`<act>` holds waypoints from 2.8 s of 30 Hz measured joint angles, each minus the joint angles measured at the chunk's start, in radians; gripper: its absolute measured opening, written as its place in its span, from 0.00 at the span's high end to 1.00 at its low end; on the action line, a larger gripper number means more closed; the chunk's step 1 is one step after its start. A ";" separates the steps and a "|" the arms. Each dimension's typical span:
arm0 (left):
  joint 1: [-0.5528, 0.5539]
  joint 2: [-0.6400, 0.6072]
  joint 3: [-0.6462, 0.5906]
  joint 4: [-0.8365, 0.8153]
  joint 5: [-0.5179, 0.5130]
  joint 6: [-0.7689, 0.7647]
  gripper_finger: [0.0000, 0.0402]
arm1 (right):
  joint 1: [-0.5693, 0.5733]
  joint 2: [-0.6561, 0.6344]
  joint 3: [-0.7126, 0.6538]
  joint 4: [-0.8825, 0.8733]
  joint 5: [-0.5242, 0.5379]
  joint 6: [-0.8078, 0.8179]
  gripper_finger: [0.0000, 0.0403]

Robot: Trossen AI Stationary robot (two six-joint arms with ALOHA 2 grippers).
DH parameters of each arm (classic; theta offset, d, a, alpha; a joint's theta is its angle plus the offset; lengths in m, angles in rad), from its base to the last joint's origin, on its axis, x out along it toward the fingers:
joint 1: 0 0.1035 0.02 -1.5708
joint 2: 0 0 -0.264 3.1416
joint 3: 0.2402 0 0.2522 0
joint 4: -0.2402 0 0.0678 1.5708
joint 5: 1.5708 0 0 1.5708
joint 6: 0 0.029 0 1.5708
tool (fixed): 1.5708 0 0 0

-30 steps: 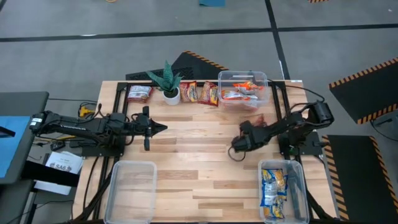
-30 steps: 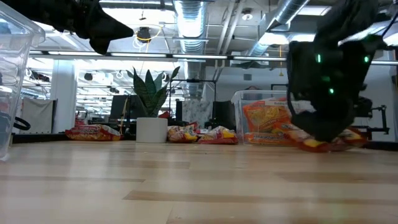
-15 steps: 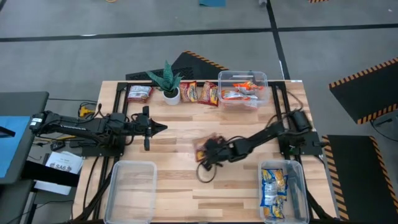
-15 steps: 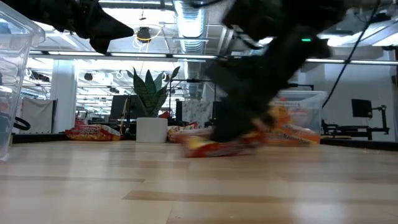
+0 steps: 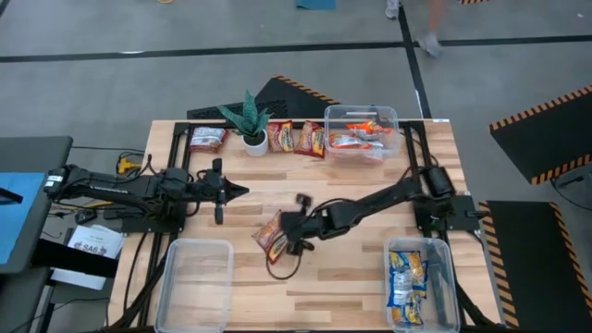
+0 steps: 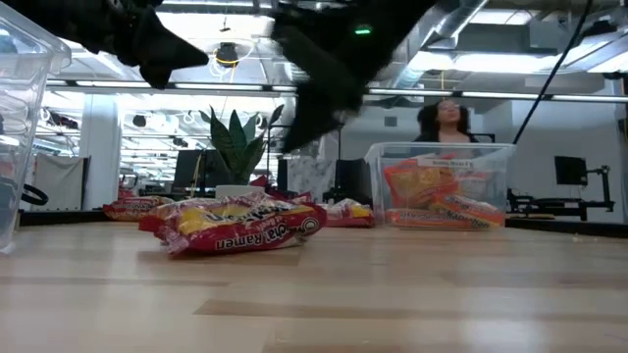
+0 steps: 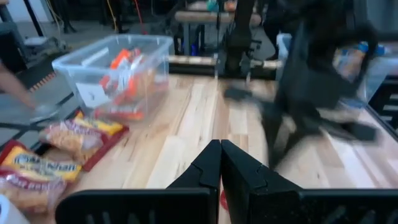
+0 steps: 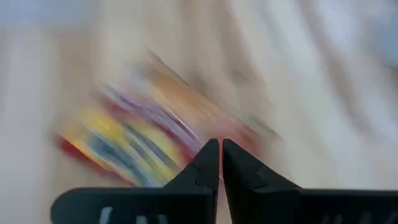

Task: Sort Maruchan noodles
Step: Put the red noodle pack into the left bottom transparent bin

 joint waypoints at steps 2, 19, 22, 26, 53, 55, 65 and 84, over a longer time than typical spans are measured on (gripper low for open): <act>0.000 0.008 0.000 -0.007 0.002 -0.004 1.00 | 0.002 -0.056 -0.032 -0.097 0.109 0.027 0.89; 0.000 0.547 0.091 0.239 0.143 -0.044 0.81 | -0.069 -0.531 -0.535 0.145 0.285 0.285 0.89; 0.000 0.649 0.137 0.240 0.211 -0.056 0.70 | -0.085 -0.559 -0.534 0.212 0.287 0.214 0.89; 0.000 0.774 0.197 0.225 0.246 -0.093 0.56 | -0.103 -0.573 -0.535 0.220 0.287 0.196 0.89; 0.055 1.046 0.348 0.033 0.203 -0.116 0.50 | -0.117 -0.571 -0.535 0.183 0.280 0.196 0.89; 0.064 1.046 0.348 0.031 0.174 -0.115 0.61 | -0.117 -0.571 -0.535 0.181 0.280 0.196 0.89; 0.075 0.964 0.345 0.002 0.037 -0.093 0.99 | -0.117 -0.571 -0.535 0.165 0.279 0.193 0.89; -0.151 0.351 0.346 -0.226 -0.208 -0.030 1.00 | -0.124 -0.571 -0.535 0.158 0.279 0.193 0.89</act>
